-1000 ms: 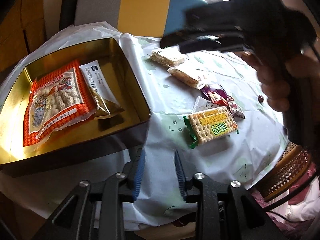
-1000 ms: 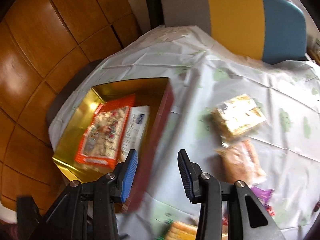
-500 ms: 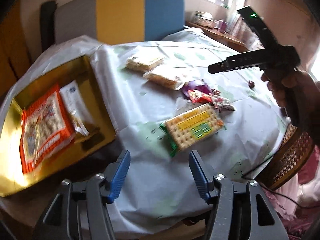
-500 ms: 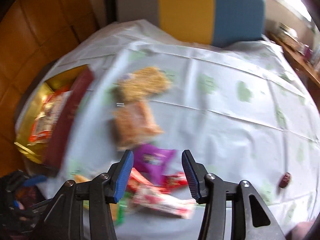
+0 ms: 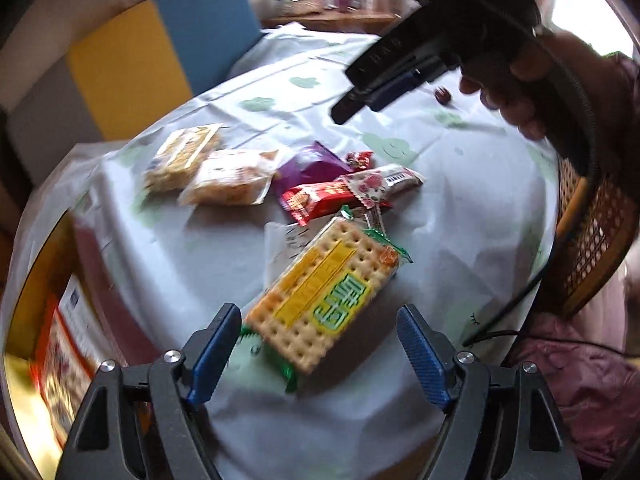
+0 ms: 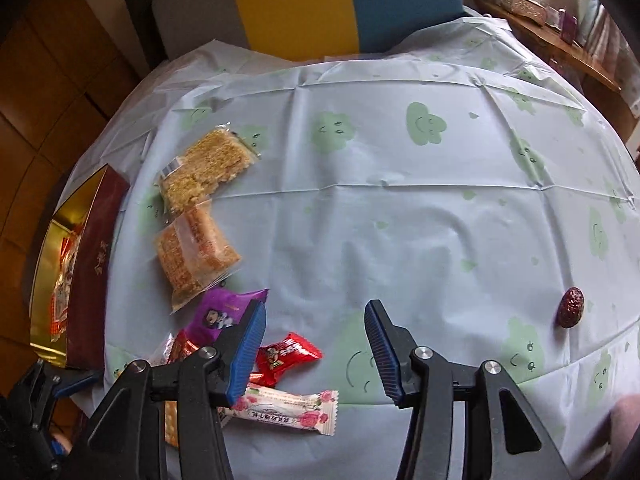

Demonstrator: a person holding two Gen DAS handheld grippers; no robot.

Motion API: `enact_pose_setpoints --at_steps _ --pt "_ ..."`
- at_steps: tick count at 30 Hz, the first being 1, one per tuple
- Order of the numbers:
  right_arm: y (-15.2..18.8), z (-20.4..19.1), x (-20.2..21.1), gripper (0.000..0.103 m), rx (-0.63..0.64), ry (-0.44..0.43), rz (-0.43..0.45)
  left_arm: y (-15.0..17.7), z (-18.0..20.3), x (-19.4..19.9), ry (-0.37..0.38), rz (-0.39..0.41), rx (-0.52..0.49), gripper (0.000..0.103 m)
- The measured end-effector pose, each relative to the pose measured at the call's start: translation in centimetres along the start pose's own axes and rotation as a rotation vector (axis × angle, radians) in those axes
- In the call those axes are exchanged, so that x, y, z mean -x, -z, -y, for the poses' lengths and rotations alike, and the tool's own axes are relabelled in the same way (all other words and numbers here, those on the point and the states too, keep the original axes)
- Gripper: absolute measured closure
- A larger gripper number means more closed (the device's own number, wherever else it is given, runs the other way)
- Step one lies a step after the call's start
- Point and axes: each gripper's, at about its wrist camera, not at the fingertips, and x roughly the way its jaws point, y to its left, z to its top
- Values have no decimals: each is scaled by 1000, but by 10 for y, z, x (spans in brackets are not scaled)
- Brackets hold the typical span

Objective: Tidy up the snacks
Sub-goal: 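Grasp the WEIDAN cracker pack with the left gripper, then grasp the pink rose-print candy with the right gripper while the left holds the crackers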

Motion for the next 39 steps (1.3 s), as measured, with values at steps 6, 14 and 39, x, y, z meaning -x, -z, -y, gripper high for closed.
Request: enact_pose_setpoints --at_steps 6,14,39 --pt "1 1 2 48 -6 -6 -1 -11 1 -21 17 -38 -95 22" --pt "-5 9 -1 48 -33 20 1 -13 -6 -32 31 -22 -3 38" --pt "8 -34 -1 48 115 -113 7 36 -8 -4 -45 3 297 48"
